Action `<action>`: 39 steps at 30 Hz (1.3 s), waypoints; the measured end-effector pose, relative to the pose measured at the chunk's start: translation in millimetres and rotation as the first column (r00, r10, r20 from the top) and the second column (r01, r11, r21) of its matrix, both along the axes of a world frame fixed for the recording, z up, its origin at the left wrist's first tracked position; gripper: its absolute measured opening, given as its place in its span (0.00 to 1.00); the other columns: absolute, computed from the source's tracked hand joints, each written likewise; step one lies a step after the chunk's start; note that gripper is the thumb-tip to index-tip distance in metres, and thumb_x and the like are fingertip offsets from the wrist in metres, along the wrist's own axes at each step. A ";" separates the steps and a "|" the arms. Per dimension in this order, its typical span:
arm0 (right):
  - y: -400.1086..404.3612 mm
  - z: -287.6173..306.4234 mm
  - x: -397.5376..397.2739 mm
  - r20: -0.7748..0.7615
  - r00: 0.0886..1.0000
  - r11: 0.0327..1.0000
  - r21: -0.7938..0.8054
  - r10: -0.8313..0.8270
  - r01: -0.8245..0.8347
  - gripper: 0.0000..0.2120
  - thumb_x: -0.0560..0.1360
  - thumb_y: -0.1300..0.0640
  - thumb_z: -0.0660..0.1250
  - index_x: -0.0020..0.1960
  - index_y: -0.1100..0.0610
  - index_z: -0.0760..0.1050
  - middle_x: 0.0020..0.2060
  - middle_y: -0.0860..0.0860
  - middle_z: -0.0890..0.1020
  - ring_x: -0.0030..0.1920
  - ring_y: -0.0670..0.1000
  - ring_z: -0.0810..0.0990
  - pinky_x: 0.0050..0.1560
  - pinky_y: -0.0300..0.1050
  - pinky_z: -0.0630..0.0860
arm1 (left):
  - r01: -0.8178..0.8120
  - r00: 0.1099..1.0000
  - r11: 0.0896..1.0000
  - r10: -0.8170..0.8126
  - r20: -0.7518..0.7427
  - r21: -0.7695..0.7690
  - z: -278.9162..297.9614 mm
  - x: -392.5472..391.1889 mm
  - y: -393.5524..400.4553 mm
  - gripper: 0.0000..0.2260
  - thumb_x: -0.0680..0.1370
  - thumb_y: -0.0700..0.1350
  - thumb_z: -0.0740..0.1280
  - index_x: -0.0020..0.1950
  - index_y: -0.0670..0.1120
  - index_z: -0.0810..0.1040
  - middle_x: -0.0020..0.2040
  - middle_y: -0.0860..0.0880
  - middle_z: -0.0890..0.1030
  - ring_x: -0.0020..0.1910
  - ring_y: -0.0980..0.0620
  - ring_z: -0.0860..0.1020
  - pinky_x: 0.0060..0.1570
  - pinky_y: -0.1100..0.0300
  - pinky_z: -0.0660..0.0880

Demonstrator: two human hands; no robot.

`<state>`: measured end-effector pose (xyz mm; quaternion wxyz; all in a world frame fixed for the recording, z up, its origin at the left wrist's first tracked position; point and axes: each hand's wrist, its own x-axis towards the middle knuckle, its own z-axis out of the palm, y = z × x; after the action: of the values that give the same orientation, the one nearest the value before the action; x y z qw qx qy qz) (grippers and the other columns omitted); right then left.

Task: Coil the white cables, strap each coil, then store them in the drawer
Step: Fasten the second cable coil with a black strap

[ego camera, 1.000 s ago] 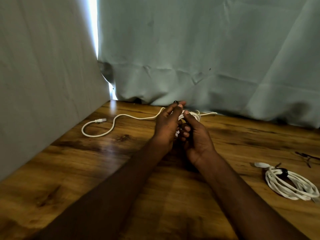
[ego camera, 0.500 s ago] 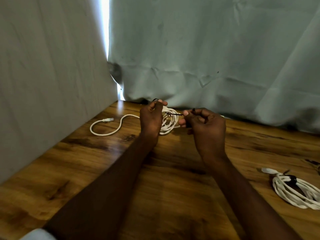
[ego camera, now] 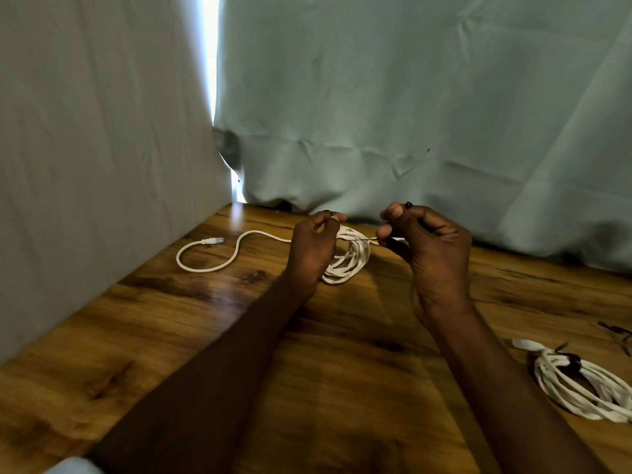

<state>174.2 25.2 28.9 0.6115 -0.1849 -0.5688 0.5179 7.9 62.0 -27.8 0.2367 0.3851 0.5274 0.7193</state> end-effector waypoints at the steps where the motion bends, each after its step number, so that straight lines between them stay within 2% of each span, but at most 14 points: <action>1: 0.2 1.1 0.9 0.010 1.000 1.000 -0.011 0.003 -0.003 0.11 0.69 0.53 0.75 0.44 0.61 0.84 0.32 0.52 0.83 0.35 0.49 0.82 0.42 0.44 0.82 | 0.002 1.000 1.000 -0.002 -0.013 -0.003 0.4 1.0 -1.0 0.10 0.82 0.44 0.65 0.48 0.49 0.86 0.48 0.41 0.86 0.46 0.42 0.85 0.40 0.54 0.83; 3: 1.6 2.2 2.4 0.039 0.999 1.000 -0.019 0.010 -0.009 0.11 0.71 0.53 0.74 0.46 0.61 0.85 0.31 0.53 0.82 0.36 0.50 0.82 0.42 0.44 0.81 | -0.005 0.998 1.000 0.005 -0.060 0.008 1.8 3.5 -3.6 0.10 0.82 0.40 0.63 0.51 0.43 0.85 0.48 0.40 0.85 0.40 0.51 0.84 0.32 0.63 0.78; 5: 6.2 -0.1 3.9 0.090 0.996 0.999 -0.031 -0.010 0.012 0.11 0.76 0.54 0.73 0.50 0.62 0.85 0.33 0.53 0.81 0.38 0.52 0.81 0.43 0.45 0.80 | -0.030 0.988 0.999 0.033 -0.148 0.021 0.1 4.4 -2.6 0.11 0.82 0.40 0.63 0.50 0.43 0.85 0.46 0.43 0.85 0.37 0.56 0.82 0.35 0.63 0.77; 7: 14.2 -3.5 5.5 0.153 0.988 0.997 -0.066 -0.022 0.033 0.10 0.81 0.56 0.69 0.53 0.61 0.85 0.34 0.53 0.81 0.40 0.52 0.81 0.43 0.45 0.79 | 0.002 0.968 0.999 0.010 -0.252 0.050 -1.1 4.3 -2.7 0.12 0.80 0.41 0.61 0.48 0.48 0.85 0.42 0.48 0.85 0.39 0.51 0.82 0.40 0.56 0.78; 9: 20.8 -6.7 6.6 0.216 0.976 0.994 -0.108 0.010 0.014 0.09 0.83 0.59 0.66 0.54 0.60 0.85 0.36 0.52 0.81 0.42 0.51 0.82 0.44 0.45 0.80 | 0.069 0.930 0.996 -0.043 -0.365 0.058 -5.9 3.0 -0.4 0.13 0.80 0.41 0.58 0.47 0.49 0.82 0.37 0.51 0.82 0.35 0.44 0.79 0.38 0.49 0.77; 11: 24.9 -9.5 7.7 0.235 0.972 0.989 -0.149 0.021 0.014 0.09 0.83 0.60 0.66 0.54 0.59 0.85 0.35 0.51 0.82 0.40 0.49 0.83 0.42 0.43 0.81 | 0.120 0.907 0.991 -0.083 -0.414 0.063 -8.8 4.7 -0.5 0.12 0.81 0.42 0.57 0.46 0.47 0.80 0.34 0.53 0.78 0.31 0.45 0.75 0.34 0.51 0.73; 16: 28.4 -16.5 8.5 0.229 0.972 0.967 -0.232 -0.048 0.102 0.07 0.79 0.59 0.71 0.54 0.61 0.85 0.33 0.52 0.84 0.34 0.47 0.82 0.36 0.40 0.79 | 0.173 0.880 0.983 -0.125 -0.458 0.063 -3.6 9.6 -6.4 0.09 0.83 0.44 0.62 0.50 0.47 0.81 0.41 0.56 0.82 0.38 0.56 0.79 0.40 0.54 0.76; 19: 27.3 -17.4 7.3 0.243 0.966 0.968 -0.208 -0.087 0.139 0.03 0.78 0.59 0.73 0.49 0.58 0.86 0.32 0.53 0.84 0.30 0.47 0.81 0.32 0.39 0.77 | 0.218 0.854 0.972 -0.149 -0.498 0.083 0.0 13.9 -9.8 0.08 0.82 0.51 0.67 0.49 0.49 0.83 0.42 0.52 0.84 0.43 0.51 0.83 0.46 0.46 0.80; 22: 26.9 -16.4 7.5 0.227 0.971 0.954 -0.268 -0.075 0.136 0.03 0.77 0.59 0.74 0.48 0.58 0.86 0.32 0.53 0.84 0.29 0.47 0.79 0.31 0.38 0.75 | 0.262 0.806 0.963 -0.184 -0.562 0.061 2.9 17.6 -10.1 0.09 0.83 0.51 0.66 0.45 0.52 0.82 0.40 0.49 0.83 0.43 0.45 0.83 0.46 0.42 0.79; 25: 27.0 -12.8 11.7 0.238 0.971 0.932 -0.348 -0.020 0.104 0.03 0.77 0.56 0.74 0.49 0.55 0.86 0.31 0.51 0.84 0.30 0.47 0.80 0.32 0.38 0.76 | 0.267 0.758 0.960 -0.160 -0.632 0.077 5.5 17.3 -12.1 0.10 0.83 0.46 0.65 0.43 0.56 0.79 0.39 0.53 0.81 0.42 0.51 0.81 0.44 0.49 0.76; 28: 26.9 -10.3 14.4 0.292 0.956 0.931 -0.353 0.018 0.091 0.03 0.77 0.55 0.74 0.48 0.54 0.85 0.32 0.50 0.85 0.31 0.47 0.81 0.33 0.38 0.75 | 0.292 0.690 0.956 -0.189 -0.699 0.030 7.8 15.2 -12.0 0.08 0.83 0.44 0.65 0.46 0.52 0.81 0.41 0.55 0.83 0.44 0.55 0.81 0.45 0.55 0.75; 33: 25.8 -7.9 15.7 0.371 0.927 0.935 -0.345 0.053 0.084 0.03 0.77 0.57 0.74 0.44 0.54 0.84 0.30 0.48 0.85 0.31 0.47 0.79 0.34 0.38 0.74 | 0.373 0.622 0.927 -0.284 -0.730 -0.043 14.6 12.2 -16.9 0.13 0.82 0.41 0.65 0.48 0.61 0.80 0.41 0.64 0.82 0.44 0.68 0.78 0.47 0.66 0.71; 37: 32.3 -7.9 18.4 0.286 0.937 0.874 -0.483 0.202 -0.041 0.03 0.77 0.53 0.74 0.49 0.52 0.83 0.34 0.47 0.85 0.35 0.45 0.83 0.38 0.38 0.77 | 0.426 0.684 0.903 -0.359 -0.635 -0.052 13.1 9.3 -14.5 0.08 0.81 0.44 0.65 0.48 0.45 0.84 0.42 0.51 0.85 0.43 0.60 0.80 0.47 0.60 0.75; 39: 33.6 -10.2 16.6 0.187 0.938 0.806 -0.576 0.293 -0.137 0.04 0.77 0.51 0.73 0.47 0.51 0.82 0.37 0.46 0.86 0.37 0.45 0.84 0.40 0.39 0.77 | 0.431 0.705 0.901 -0.367 -0.607 -0.043 12.4 8.8 -13.8 0.08 0.81 0.45 0.66 0.48 0.48 0.84 0.42 0.51 0.85 0.45 0.58 0.82 0.48 0.58 0.76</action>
<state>190.9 58.7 18.7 0.3860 -0.3556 -0.4885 0.6970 16.6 48.2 -15.4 0.1870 0.7094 0.4414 0.5167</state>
